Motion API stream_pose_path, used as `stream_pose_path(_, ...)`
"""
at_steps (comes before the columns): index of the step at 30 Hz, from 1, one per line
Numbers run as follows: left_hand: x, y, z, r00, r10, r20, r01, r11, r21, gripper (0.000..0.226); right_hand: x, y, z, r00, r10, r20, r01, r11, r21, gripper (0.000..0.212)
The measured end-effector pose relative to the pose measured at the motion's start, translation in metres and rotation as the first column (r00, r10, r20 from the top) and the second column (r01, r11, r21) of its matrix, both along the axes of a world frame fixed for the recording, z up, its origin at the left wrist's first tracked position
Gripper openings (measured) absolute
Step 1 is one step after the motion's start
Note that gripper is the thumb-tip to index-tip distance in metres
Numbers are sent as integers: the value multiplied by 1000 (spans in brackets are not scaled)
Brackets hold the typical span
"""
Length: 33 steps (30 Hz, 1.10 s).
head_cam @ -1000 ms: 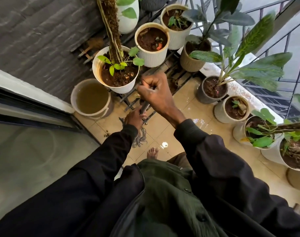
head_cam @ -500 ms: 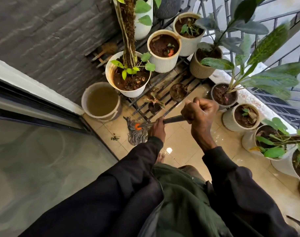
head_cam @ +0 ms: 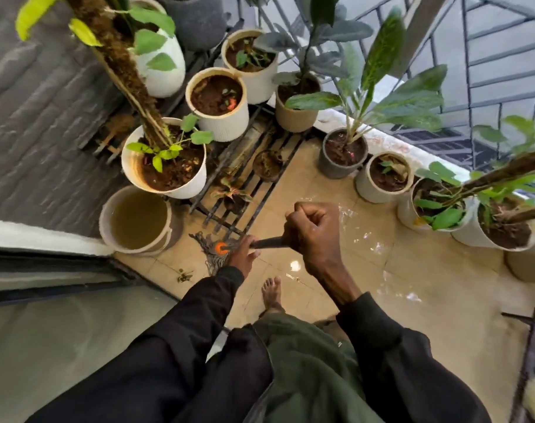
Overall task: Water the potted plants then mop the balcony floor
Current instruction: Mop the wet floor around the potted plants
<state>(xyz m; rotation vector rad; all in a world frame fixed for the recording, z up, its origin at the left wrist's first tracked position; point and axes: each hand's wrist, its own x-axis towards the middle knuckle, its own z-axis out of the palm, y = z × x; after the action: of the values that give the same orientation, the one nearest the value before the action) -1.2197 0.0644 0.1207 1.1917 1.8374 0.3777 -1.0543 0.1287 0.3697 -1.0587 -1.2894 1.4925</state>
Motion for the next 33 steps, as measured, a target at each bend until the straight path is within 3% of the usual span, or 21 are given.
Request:
stream_pose_path(5,40,6,3,998,-60,17,61,996,-60,30,67,1,14,989,-24,-143,16,998,-57,35)
stream_pose_path(13,128,28,-4,936,-315,-158,312,949,-44,18,206,10,36,920,-186,-345,163,982,-97,50)
stream_pose_path(17,156,40,20,885,-393,-250,396,917,-42,24,245,16,53,883,-205,-422,206,978,-45,46)
stream_pose_path(21,243,54,74,823,-488,-291,496,867,-51,8,329,5,75,846,-238,-478,282,959,22,50)
stream_pose_path(29,403,71,114,715,-651,-256,680,732,40,15,463,-33,122,788,-323,-523,486,849,207,36)
stream_pose_path(33,491,76,128,622,-751,-222,778,625,68,21,523,-59,135,737,-448,-505,625,737,258,35)
